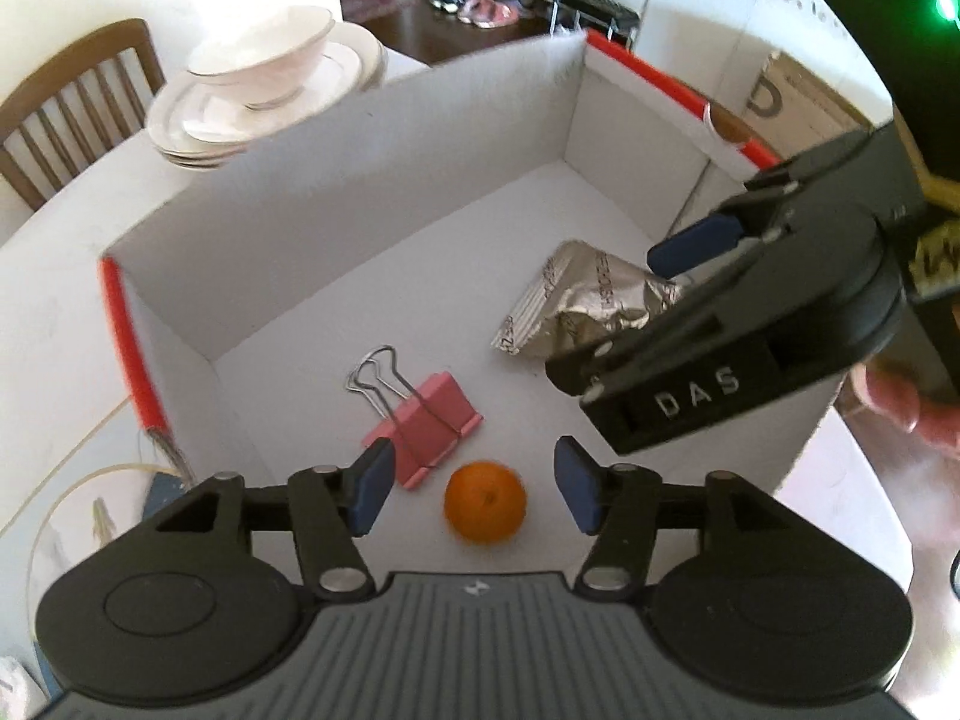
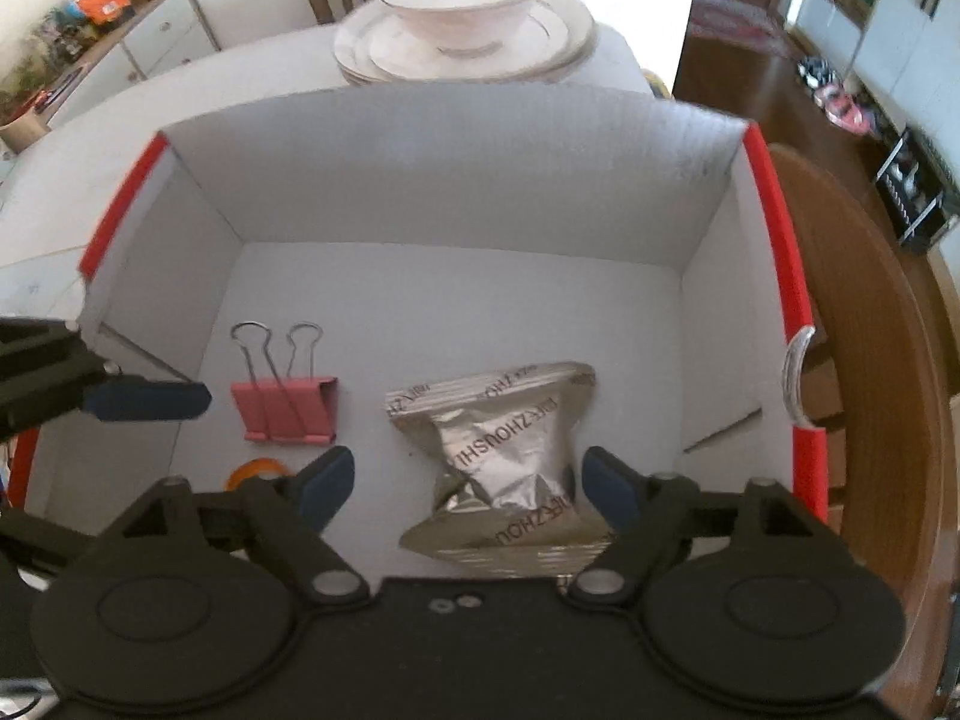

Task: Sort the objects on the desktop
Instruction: 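Open the right tool to drop the silver bag while the left tool releases the orange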

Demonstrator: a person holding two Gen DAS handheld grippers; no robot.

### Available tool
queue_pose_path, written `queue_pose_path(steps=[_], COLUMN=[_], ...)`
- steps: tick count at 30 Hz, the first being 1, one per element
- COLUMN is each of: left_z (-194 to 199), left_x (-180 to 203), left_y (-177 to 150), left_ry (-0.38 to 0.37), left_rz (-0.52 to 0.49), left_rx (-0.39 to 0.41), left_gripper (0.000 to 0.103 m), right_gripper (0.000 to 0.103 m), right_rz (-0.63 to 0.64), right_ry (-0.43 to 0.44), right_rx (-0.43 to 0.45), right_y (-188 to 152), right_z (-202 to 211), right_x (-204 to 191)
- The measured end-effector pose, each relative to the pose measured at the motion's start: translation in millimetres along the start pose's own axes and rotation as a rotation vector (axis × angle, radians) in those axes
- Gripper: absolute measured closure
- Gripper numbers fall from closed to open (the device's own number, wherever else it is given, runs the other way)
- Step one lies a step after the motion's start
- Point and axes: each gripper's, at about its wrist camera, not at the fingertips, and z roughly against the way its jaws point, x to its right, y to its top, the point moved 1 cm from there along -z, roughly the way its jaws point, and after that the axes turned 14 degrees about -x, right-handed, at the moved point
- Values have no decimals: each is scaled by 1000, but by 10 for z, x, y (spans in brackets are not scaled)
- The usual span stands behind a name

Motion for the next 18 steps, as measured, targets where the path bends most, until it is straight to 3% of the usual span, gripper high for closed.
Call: queue_pose_path(steps=[5,18], left_z=[172,545], left_x=[37,84], left_y=[-101,-367], left_ry=[-2,19], left_rz=[14,76], left_rx=[52,224], left_gripper=[43,40], right_gripper=[4,0], right_rz=[26,-21], right_ry=[-14,50], right_rx=[67,236], right_y=[-57,-383], right_z=[102,574], right_x=[-82,51])
